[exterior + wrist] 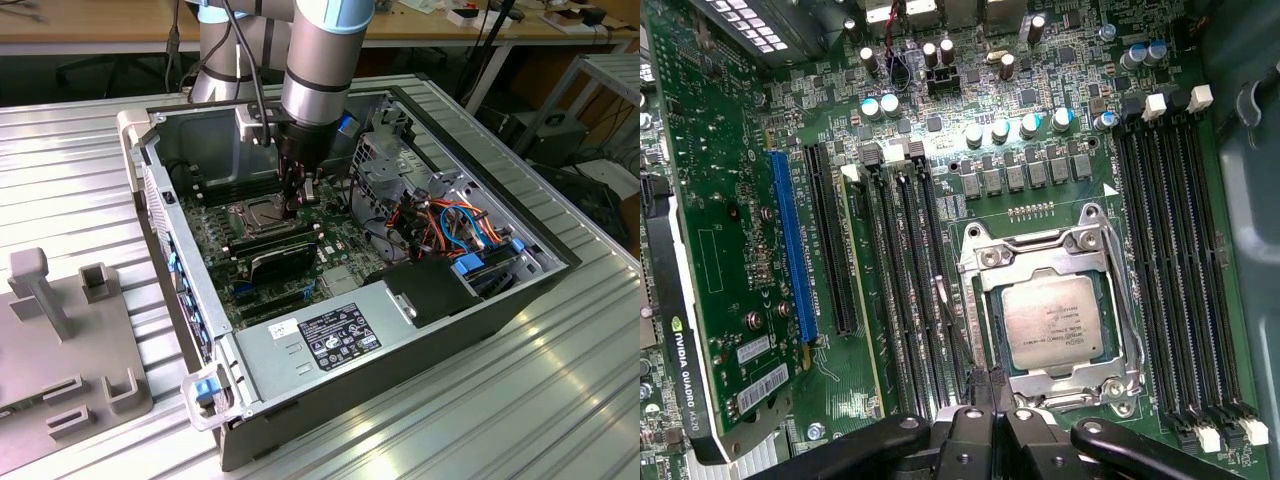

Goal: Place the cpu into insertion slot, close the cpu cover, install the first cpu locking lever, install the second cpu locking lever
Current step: 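Install the second cpu locking lever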

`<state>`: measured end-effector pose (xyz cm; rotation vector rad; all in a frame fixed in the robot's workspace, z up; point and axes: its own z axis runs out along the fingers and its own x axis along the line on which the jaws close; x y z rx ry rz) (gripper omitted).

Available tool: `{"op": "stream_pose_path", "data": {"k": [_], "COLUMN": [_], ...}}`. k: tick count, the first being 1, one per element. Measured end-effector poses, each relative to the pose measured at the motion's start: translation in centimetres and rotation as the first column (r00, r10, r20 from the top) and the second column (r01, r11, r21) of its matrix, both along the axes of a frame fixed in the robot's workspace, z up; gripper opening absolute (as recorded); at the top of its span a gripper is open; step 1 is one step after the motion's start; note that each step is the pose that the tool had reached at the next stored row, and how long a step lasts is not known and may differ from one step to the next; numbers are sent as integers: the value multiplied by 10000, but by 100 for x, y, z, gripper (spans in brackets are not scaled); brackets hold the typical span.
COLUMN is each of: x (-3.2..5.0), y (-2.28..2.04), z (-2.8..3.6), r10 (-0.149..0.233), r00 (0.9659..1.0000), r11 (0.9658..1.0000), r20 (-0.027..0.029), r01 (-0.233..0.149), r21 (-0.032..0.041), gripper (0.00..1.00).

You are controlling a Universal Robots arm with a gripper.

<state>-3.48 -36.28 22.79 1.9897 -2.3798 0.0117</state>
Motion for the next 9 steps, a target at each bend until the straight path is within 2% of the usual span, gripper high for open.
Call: {"op": "stream_pose_path", "data": {"k": [6, 9], "x": [-1, -1], "y": [-60, -69], "z": [1, 0], "r10": [38, 257], "r00": [10000, 9997], "r11": [10000, 9997], "r20": [-2, -2], "r01": [-38, -257], "r21": [-3, -2], "gripper": [11, 11]}}
